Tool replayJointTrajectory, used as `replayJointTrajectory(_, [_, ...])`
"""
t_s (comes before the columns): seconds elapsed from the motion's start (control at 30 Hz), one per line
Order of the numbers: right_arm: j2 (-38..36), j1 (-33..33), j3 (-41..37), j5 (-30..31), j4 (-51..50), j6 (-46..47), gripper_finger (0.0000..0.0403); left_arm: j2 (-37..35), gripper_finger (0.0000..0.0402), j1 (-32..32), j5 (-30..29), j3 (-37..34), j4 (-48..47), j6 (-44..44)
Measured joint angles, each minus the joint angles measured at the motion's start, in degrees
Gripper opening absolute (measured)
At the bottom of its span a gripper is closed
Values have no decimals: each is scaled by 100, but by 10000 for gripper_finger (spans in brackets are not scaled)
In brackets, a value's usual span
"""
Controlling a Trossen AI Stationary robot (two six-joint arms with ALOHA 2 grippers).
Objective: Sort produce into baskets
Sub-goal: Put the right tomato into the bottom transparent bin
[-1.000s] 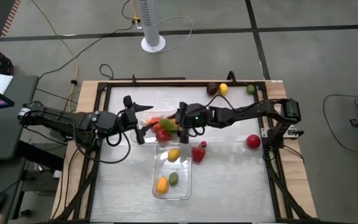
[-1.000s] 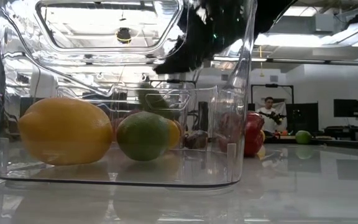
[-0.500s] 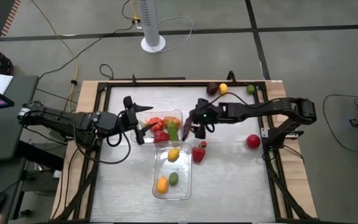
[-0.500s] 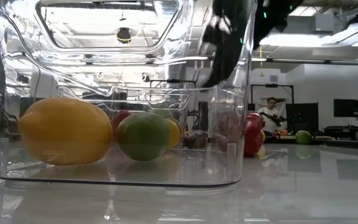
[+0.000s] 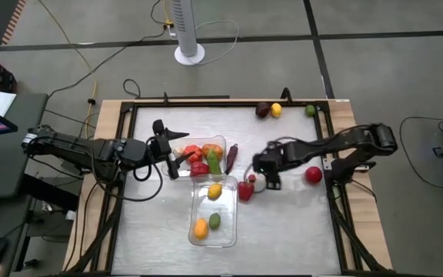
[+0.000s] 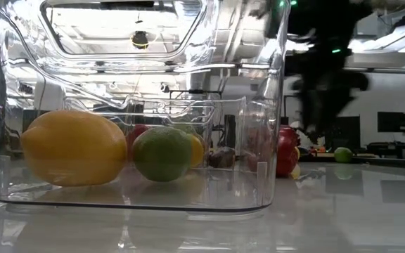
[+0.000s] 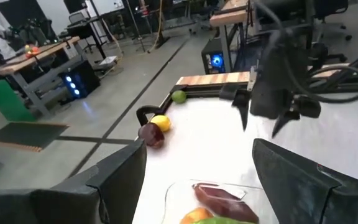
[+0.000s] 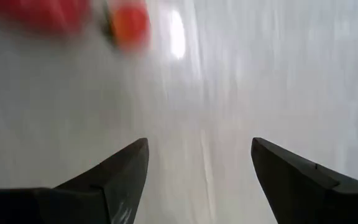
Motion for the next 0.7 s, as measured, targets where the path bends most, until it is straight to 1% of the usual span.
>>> replayJointTrajectory(0.1, [-151,195,0,154,-1232,897,310,0,280,0,4,0,0,-172])
replayJointTrajectory(0.2, [-250,84,0,-54,-2388,1736,310,0,280,0,13,-1,3,-285])
replayJointTrajectory(0.3, [-301,-99,0,-332,-3389,2201,311,0,280,2,11,0,-3,-288])
replayJointTrajectory(0.4, [-306,-283,0,-348,-3796,2440,311,0,280,0,11,0,-21,-280])
replayJointTrajectory(0.47, [-286,-401,0,-354,-3807,2435,311,0,280,0,10,0,-31,-245])
replayJointTrajectory(0.57, [-283,-516,0,-360,-3787,2206,311,0,280,0,7,0,-47,-131])
replayJointTrajectory(0.7, [-283,-537,0,-393,-3815,1831,316,0,280,0,7,0,-485,-132])
